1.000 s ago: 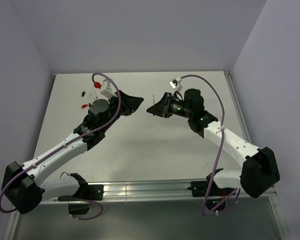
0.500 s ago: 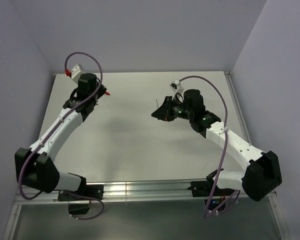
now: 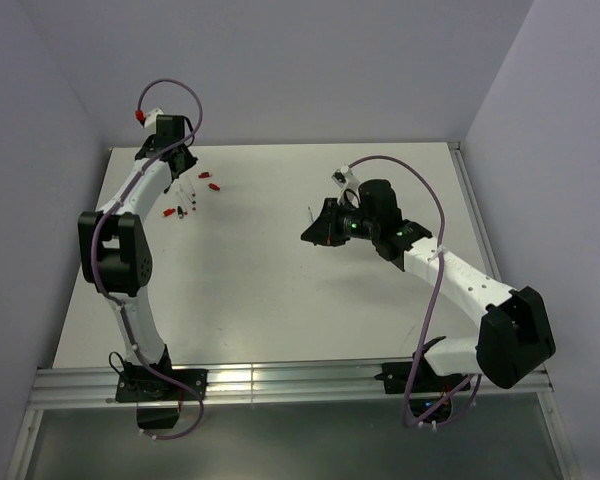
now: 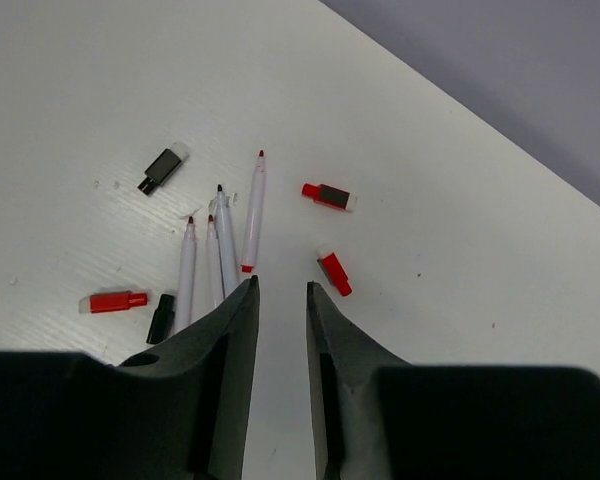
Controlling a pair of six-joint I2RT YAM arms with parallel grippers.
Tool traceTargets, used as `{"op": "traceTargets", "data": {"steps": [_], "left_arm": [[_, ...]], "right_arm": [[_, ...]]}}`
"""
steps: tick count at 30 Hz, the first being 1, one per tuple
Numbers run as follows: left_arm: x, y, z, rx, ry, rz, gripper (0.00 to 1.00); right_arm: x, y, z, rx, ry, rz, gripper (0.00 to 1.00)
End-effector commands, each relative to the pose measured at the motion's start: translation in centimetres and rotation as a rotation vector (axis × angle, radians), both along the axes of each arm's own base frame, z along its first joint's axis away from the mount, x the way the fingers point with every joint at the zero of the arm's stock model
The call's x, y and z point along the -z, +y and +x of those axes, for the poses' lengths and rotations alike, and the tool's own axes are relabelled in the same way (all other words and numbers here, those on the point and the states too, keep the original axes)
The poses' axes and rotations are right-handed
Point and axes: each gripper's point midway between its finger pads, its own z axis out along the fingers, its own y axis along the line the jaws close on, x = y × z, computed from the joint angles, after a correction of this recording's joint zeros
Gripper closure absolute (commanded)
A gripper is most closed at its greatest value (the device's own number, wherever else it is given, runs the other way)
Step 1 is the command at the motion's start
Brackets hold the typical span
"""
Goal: Insert the pens into the pen caps
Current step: Pick up the pen cap from the center of the board.
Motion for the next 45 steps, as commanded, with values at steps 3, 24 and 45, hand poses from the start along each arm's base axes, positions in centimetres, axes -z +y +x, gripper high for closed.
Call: {"op": "traceTargets", "data": {"steps": [3, 24, 45], "left_arm": [[0.5, -0.3, 2.1, 0.015, 0.039, 0.009, 0.7], [6.5, 2.7, -3.2, -0.038, 0.216, 0.032, 0.73], [5.6, 8.1, 2.2, 0.049, 0.176, 0.132, 0.6]], "right_arm": [[-2.7, 0.3, 0.8, -0.012, -0.084, 0.021, 1.0], [-1.5, 0.9, -0.2, -0.066, -0.045, 0.051, 1.0], [-1.5, 1.0, -0.2, -0.072, -0.043, 0.052, 1.0]]}}
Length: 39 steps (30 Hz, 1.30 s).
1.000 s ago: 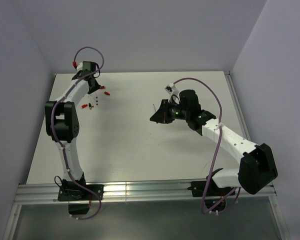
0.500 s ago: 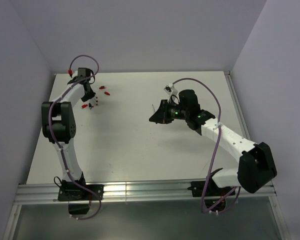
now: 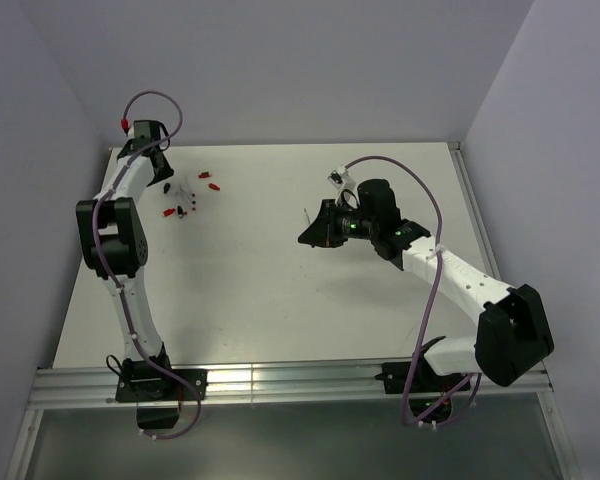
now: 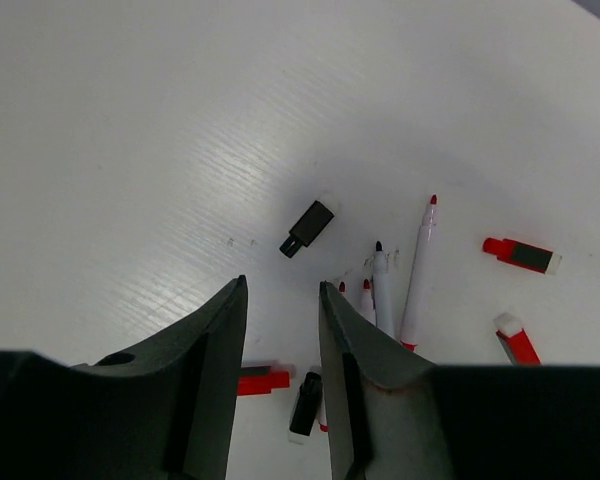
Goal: Insert the pens into the pen caps
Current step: Pick up the pen cap from the center of the board.
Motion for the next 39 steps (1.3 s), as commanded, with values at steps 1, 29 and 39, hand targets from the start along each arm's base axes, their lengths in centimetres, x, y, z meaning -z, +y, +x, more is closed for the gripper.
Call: {"op": "traceTargets", "data": {"steps": [1, 29, 39], "left_arm": [[-1.2, -0.9, 0.7, 0.07, -0.031, -0.018, 0.61], [1.8, -4.5, -5.2, 0.098, 0.063, -0.105, 0.65], [3.4, -4.9, -5.4, 0.124, 0.12, -0.121, 0.66]], "right_arm": [[-1.3, 0.3, 0.6, -0.006, -0.054, 0.027, 1.0], [-1.7, 0.0, 0.3, 0.001, -0.064, 0.028, 1.0], [-1.6, 0.1, 0.3, 0.001, -0.06, 0.027, 1.0]]}}
